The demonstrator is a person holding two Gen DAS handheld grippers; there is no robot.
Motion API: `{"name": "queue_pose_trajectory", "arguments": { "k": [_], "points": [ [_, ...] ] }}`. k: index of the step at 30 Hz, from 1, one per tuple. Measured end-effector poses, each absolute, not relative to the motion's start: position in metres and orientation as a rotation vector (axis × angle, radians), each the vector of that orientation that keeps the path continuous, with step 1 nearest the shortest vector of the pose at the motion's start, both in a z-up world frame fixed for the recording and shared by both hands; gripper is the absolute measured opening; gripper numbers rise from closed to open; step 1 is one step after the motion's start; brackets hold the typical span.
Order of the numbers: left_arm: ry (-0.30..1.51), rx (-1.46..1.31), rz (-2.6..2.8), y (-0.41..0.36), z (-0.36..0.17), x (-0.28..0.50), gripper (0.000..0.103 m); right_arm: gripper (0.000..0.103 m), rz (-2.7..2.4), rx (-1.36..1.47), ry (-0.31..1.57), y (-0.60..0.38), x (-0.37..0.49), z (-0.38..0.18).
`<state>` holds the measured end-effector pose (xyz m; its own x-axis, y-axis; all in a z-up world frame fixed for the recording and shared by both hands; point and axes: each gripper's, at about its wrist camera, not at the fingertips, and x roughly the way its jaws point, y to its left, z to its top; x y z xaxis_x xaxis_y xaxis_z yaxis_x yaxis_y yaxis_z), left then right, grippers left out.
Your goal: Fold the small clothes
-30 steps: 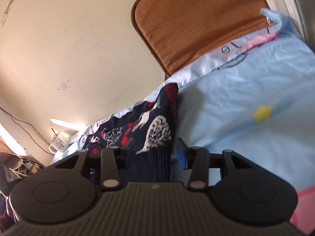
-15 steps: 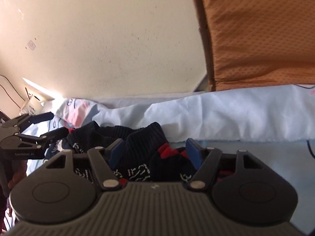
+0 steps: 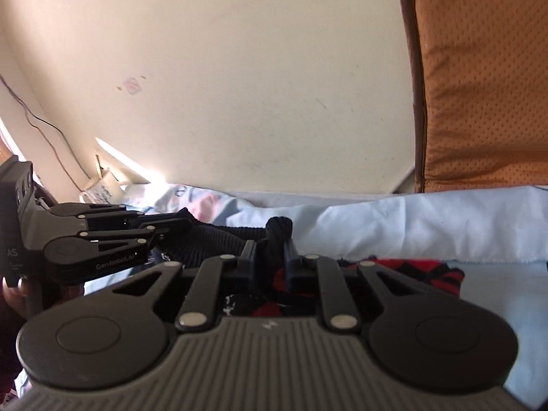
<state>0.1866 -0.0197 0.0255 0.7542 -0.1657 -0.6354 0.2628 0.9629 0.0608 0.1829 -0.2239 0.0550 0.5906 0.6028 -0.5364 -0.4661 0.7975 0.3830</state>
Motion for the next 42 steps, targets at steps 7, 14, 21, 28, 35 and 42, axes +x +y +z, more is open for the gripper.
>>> {"name": "queue_pose_trajectory", "arguments": {
  "k": [7,14,21,28,35,42],
  "points": [
    [0.497,0.129,-0.295,-0.013,0.05,0.031,0.01,0.018,0.738,0.182,0.562,-0.236,0.039,0.091],
    [0.509,0.091,-0.341,-0.012,0.018,-0.086,0.01,0.018,0.748,0.137,0.59,-0.235,-0.076,0.045],
    [0.599,0.118,-0.375,-0.003,-0.006,-0.121,0.015,0.036,0.685,0.194,0.684,-0.232,-0.099,0.001],
    [0.391,-0.088,-0.353,0.04,0.051,-0.113,0.024,0.037,0.673,0.287,0.44,-0.25,-0.11,0.053],
    [0.69,-0.016,-0.166,0.039,-0.025,-0.035,0.023,0.028,0.48,0.269,0.585,-0.252,-0.062,-0.007],
    [0.571,-0.081,-0.146,0.072,-0.006,-0.053,0.072,0.07,0.473,0.433,0.453,-0.298,-0.082,0.017]
  ]
}}
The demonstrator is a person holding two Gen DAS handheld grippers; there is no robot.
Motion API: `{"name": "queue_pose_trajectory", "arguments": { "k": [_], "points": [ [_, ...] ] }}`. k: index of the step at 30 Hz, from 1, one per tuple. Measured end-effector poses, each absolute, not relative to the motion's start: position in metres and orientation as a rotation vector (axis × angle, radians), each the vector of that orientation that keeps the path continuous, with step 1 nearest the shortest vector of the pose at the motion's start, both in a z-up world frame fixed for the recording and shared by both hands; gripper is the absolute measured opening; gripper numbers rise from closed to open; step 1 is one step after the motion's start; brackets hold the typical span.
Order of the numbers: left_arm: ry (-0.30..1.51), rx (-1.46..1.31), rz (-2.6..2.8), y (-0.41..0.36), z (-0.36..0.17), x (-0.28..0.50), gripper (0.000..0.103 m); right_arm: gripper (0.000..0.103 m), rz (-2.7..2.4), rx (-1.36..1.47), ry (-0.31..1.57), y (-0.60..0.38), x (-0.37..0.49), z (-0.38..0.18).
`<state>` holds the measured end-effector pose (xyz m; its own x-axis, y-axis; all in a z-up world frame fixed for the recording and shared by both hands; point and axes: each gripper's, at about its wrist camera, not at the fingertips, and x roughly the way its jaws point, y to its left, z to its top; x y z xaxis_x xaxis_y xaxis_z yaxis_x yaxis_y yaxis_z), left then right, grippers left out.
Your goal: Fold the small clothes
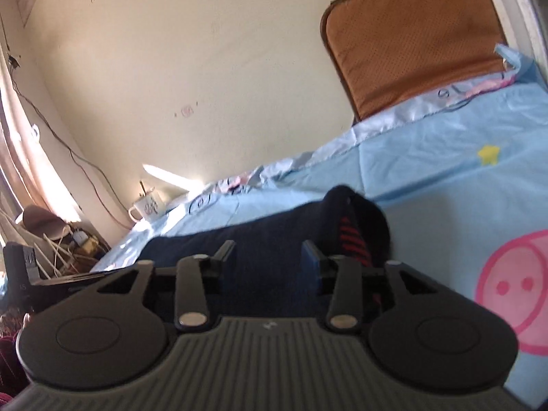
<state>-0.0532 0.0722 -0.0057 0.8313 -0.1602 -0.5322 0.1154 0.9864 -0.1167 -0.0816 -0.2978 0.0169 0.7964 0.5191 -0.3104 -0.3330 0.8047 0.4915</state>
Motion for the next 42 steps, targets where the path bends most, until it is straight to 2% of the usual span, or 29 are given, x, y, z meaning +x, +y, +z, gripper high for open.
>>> {"name": "queue_pose_trajectory", "arguments": {
  "k": [1,2,4,9,11,12,13,14,15,16,17,18,19,23,25,28,30,32,33,34,35,36,37,42],
  "points": [
    [0.553,-0.091,-0.115,0.08,-0.002,-0.054,0.095,0.088,0.441,0.439,0.426,-0.305,-0.084,0.019],
    [0.547,-0.102,-0.101,0.086,-0.001,-0.054,0.1,0.091,0.403,0.438,0.403,-0.312,-0.086,0.02],
    [0.584,-0.133,-0.102,0.099,-0.004,-0.045,0.103,0.091,0.383,0.441,0.431,-0.321,-0.079,0.014],
    [0.773,-0.295,-0.269,0.109,-0.035,-0.011,0.103,0.092,0.437,0.559,0.617,-0.326,-0.05,-0.02],
    [0.804,-0.347,-0.352,0.103,-0.046,0.0,0.103,0.09,0.482,0.535,0.601,-0.315,-0.044,-0.022],
    [0.787,-0.349,-0.371,0.096,-0.048,0.002,0.101,0.078,0.505,0.535,0.614,-0.309,-0.04,-0.023],
    [0.773,-0.326,-0.374,0.085,-0.048,0.004,0.097,0.062,0.515,0.536,0.636,-0.301,-0.033,-0.023],
    [0.762,-0.293,-0.368,0.075,-0.047,0.005,0.091,0.055,0.503,0.52,0.638,-0.292,-0.029,-0.022],
    [0.748,-0.263,-0.348,0.067,-0.044,0.006,0.073,0.047,0.502,0.495,0.652,-0.283,-0.023,-0.021],
    [0.741,-0.241,-0.33,0.063,-0.039,0.008,0.059,0.044,0.505,0.492,0.653,-0.279,-0.019,-0.018],
    [0.738,-0.247,-0.322,0.063,-0.033,0.012,0.05,0.043,0.517,0.486,0.646,-0.276,-0.015,-0.012],
    [0.728,-0.268,-0.323,0.067,-0.026,0.016,0.038,0.042,0.535,0.478,0.62,-0.274,-0.012,-0.003],
    [0.701,-0.305,-0.342,0.074,-0.015,0.021,0.032,0.042,0.556,0.47,0.59,-0.273,-0.01,0.005],
    [0.541,-0.303,-0.314,0.081,0.023,0.039,0.03,0.042,0.598,0.369,0.419,-0.26,0.013,0.048],
    [0.487,-0.286,-0.283,0.081,0.031,0.055,0.03,0.042,0.61,0.414,0.374,-0.258,0.039,0.057],
    [0.489,-0.285,-0.226,0.083,0.02,0.093,0.031,0.042,0.599,0.502,0.371,-0.26,0.088,0.049],
    [0.555,-0.271,-0.154,0.083,-0.001,0.126,0.031,0.044,0.555,0.518,0.424,-0.256,0.118,0.033],
    [0.635,-0.254,-0.06,0.082,-0.029,0.153,0.033,0.052,0.476,0.496,0.491,-0.247,0.144,0.006],
    [0.656,-0.247,-0.009,0.083,-0.041,0.16,0.043,0.055,0.43,0.484,0.507,-0.245,0.149,-0.006],
    [0.644,-0.249,0.012,0.084,-0.051,0.162,0.063,0.057,0.34,0.488,0.584,-0.245,0.157,-0.016],
    [0.627,-0.269,0.028,0.085,-0.055,0.161,0.065,0.06,0.336,0.518,0.618,-0.25,0.162,-0.017],
    [0.622,-0.279,0.017,0.087,-0.052,0.16,0.065,0.071,0.362,0.553,0.589,-0.258,0.158,-0.018],
    [0.605,-0.26,0.023,0.087,-0.051,0.157,0.071,0.076,0.356,0.595,0.578,-0.264,0.155,-0.02],
    [0.607,-0.242,0.069,0.083,-0.048,0.146,0.073,0.076,0.327,0.732,0.554,-0.285,0.151,-0.025]
  ]
}}
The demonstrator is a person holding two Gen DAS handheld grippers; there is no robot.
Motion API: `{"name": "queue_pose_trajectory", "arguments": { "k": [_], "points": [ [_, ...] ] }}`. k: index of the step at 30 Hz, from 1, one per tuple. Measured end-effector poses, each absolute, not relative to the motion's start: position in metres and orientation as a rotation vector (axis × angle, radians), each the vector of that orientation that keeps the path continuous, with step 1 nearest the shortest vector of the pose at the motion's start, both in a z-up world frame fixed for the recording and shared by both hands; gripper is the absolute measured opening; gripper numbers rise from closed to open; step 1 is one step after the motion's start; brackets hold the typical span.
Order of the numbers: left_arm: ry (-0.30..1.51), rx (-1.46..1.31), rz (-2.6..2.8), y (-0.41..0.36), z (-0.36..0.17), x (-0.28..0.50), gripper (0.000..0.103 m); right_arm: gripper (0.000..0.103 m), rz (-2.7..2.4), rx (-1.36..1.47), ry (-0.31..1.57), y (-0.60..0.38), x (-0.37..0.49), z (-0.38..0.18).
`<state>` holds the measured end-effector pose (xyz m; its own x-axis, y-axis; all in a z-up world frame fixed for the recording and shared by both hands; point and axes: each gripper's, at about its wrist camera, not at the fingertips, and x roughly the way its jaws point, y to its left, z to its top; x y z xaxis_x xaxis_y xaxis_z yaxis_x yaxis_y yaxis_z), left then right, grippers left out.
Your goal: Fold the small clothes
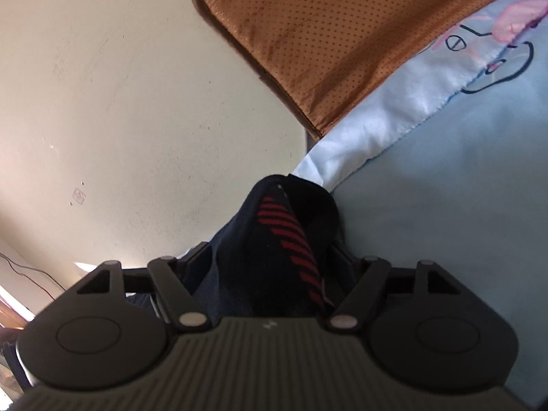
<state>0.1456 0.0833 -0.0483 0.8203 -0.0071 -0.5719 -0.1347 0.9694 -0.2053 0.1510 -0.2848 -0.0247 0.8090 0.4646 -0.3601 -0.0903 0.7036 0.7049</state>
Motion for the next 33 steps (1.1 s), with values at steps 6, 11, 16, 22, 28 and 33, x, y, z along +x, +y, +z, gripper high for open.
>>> {"name": "queue_pose_trajectory", "arguments": {
  "k": [6,11,16,22,28,33],
  "points": [
    [0.585,-0.399,0.149,0.105,-0.037,0.071,0.077,0.076,0.258,0.75,0.529,-0.289,0.133,-0.016],
    [0.617,-0.375,0.15,0.096,-0.038,0.018,0.078,0.077,0.217,0.736,0.55,-0.293,0.089,-0.013],
    [0.644,-0.313,0.102,0.069,-0.045,-0.015,0.079,0.078,0.259,0.655,0.597,-0.286,0.042,-0.01],
    [0.581,-0.117,0.065,0.025,-0.048,-0.056,0.084,0.08,0.292,0.527,0.633,-0.274,-0.024,-0.007],
    [0.513,0.041,0.072,-0.004,-0.046,-0.078,0.084,0.085,0.258,0.276,0.56,-0.247,-0.077,-0.013],
    [0.498,0.124,0.058,-0.017,-0.048,-0.079,0.084,0.086,0.23,0.241,0.528,-0.239,-0.087,-0.015]
  ]
}}
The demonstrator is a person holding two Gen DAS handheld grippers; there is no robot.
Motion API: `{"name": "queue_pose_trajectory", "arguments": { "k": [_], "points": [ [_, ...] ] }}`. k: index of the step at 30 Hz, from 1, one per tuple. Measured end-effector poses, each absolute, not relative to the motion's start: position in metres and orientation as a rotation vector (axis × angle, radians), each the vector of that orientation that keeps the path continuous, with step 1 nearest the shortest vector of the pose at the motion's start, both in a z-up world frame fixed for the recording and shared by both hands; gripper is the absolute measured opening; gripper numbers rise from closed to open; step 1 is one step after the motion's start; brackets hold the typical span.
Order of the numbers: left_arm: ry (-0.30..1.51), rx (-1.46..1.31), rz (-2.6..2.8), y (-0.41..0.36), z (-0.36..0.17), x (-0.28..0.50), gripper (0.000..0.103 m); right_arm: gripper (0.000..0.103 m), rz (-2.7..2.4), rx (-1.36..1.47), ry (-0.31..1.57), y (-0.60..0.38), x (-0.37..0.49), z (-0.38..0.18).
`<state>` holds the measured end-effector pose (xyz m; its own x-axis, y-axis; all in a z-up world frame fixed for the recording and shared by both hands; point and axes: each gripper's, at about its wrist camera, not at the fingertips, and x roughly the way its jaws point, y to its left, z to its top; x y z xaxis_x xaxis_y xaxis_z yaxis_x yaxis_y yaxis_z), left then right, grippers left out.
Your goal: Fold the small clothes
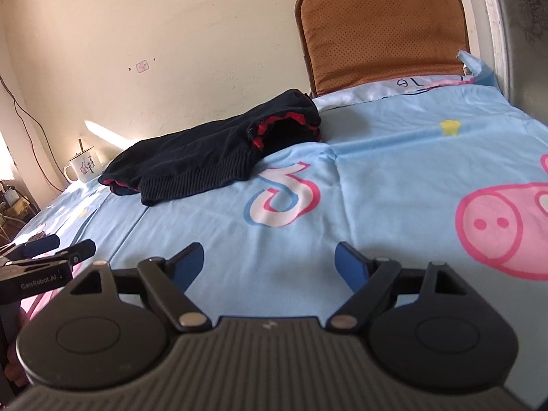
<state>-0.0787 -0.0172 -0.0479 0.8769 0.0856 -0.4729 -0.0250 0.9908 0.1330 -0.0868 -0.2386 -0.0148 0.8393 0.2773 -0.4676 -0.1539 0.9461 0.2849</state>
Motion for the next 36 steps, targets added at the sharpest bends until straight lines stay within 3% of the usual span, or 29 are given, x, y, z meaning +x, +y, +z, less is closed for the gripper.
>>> {"name": "queue_pose_trajectory", "arguments": {
  "k": [5,9,13,19,36],
  "points": [
    [0.556,0.065,0.072,-0.007,-0.051,-0.069,0.088,0.092,0.166,0.252,0.443,-0.24,-0.077,-0.002],
    [0.622,-0.017,0.09,0.006,-0.054,-0.06,0.089,0.103,0.091,0.287,0.395,-0.243,-0.07,-0.004],
    [0.654,-0.061,0.091,0.013,-0.056,-0.056,0.094,0.103,0.077,0.311,0.478,-0.244,-0.062,-0.022],
    [0.677,-0.03,0.084,0.009,-0.057,-0.053,0.103,0.103,0.101,0.391,0.448,-0.252,-0.063,-0.023],
    [0.69,-0.004,0.078,0.005,-0.058,-0.053,0.103,0.103,0.113,0.417,0.443,-0.254,-0.062,-0.023]
  ]
}}
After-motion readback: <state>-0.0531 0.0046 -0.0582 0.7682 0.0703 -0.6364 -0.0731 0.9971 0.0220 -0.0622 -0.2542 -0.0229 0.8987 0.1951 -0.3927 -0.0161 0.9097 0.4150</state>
